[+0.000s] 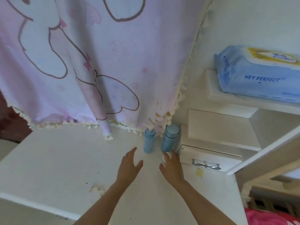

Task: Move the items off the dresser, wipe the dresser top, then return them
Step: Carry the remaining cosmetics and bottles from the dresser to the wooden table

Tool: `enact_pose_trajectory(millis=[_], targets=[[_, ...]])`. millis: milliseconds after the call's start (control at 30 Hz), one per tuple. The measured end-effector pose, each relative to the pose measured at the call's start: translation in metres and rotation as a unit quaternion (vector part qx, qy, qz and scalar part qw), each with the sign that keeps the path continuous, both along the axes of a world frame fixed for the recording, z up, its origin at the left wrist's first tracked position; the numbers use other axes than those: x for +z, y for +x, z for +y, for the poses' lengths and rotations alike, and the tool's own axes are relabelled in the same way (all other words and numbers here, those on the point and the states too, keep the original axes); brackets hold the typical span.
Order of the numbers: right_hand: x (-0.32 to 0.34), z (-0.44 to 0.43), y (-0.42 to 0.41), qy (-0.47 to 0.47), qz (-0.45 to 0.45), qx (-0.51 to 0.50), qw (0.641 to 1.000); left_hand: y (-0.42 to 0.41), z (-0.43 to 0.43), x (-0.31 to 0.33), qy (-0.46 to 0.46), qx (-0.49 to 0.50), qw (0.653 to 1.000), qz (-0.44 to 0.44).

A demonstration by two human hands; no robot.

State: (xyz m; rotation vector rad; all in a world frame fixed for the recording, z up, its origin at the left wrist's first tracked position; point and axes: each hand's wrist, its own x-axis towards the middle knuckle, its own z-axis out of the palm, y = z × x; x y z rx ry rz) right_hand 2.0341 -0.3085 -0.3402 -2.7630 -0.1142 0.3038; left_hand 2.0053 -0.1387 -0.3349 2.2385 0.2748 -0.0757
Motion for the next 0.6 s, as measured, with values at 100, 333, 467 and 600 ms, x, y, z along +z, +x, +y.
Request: enact_pose_trajectory(millis=[100, 333, 467, 600], targets=[[-0.009, 0.000, 0.005, -0.006, 0.032, 0.005, 0.999, 0.016, -0.005, 0.002, -0.012, 0.005, 1.000, 0.013], [-0.019, -0.006, 0.004, 0.030, 0.032, 0.014, 0.999, 0.059, -0.014, 0.011, -0.076, 0.011, 0.997, 0.022], [-0.027, -0.014, -0.009, 0.042, 0.048, 0.048, 0.997, 0.076, -0.024, 0.013, -0.095, -0.010, 0.995, 0.030], [-0.031, -0.022, -0.015, 0.070, 0.053, 0.050, 0.995, 0.076, -0.028, 0.010, -0.163, 0.030, 0.986, 0.029]])
